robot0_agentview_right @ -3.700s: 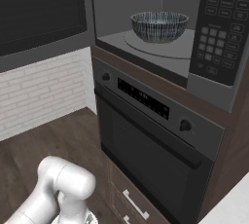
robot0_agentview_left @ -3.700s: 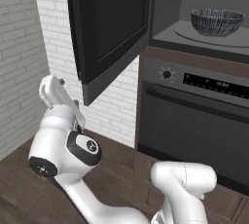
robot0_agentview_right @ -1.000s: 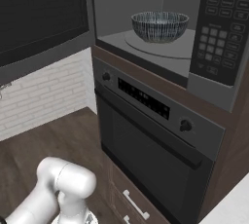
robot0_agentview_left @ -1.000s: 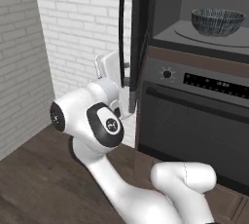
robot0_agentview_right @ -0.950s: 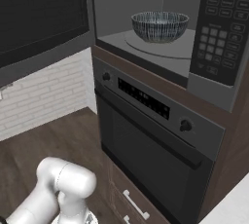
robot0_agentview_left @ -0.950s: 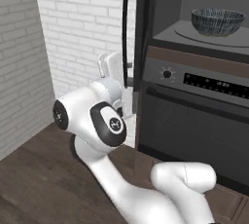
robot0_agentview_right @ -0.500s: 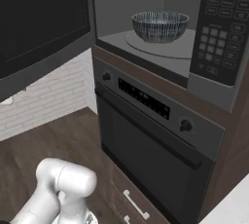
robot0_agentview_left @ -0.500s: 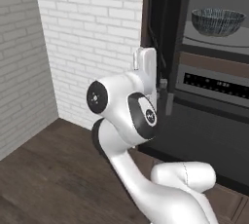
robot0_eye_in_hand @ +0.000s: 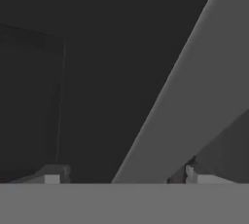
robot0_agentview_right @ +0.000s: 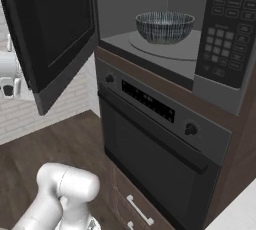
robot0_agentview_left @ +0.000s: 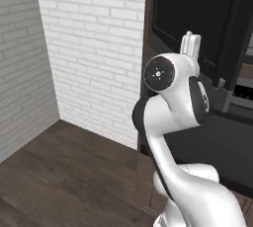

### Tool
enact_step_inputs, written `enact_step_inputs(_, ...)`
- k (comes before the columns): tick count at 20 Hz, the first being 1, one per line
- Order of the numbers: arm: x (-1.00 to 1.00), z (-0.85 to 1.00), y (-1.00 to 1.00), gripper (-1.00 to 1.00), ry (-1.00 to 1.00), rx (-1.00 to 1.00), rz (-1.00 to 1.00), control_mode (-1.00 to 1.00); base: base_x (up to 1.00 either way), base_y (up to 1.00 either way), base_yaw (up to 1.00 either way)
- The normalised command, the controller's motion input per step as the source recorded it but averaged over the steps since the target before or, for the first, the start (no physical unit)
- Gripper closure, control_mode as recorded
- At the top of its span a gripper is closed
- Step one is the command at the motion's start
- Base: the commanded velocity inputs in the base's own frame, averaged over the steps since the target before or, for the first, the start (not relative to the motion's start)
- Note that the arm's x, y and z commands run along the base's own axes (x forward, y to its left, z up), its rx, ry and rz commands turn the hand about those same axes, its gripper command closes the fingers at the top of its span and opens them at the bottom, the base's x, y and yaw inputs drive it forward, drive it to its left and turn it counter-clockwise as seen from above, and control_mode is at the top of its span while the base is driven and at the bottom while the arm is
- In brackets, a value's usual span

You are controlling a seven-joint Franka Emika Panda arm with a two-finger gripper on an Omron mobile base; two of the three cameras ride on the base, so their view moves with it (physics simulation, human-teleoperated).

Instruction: Pick the squash from the sink and place it in the bowl. Then pick the bowl and place it in the microwave. Then close the microwave door and press the start button.

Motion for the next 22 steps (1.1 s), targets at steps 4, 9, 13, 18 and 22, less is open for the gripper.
enact_step_inputs(4, 0.04, 0.44, -0.67, -1.00, 0.00, 0.11, 0.00, -1.00, 0.00, 0.00, 0.00)
enact_step_inputs(9, 0.31, 0.25, -0.52, -1.00, 0.00, 0.07, 0.00, -1.00, 0.00, 0.00, 0.00)
enact_step_inputs(13, 0.78, 0.01, -0.35, -1.00, 0.00, 0.00, 0.00, -1.00, 0.00, 0.00, 0.00)
enact_step_inputs(18, 0.66, 0.00, -0.47, -1.00, -0.01, 0.00, 0.00, -1.00, 0.00, 0.00, 0.00)
enact_step_inputs(22, 0.57, 0.00, -0.57, -1.00, -0.02, 0.00, 0.00, -1.00, 0.00, 0.00, 0.00)
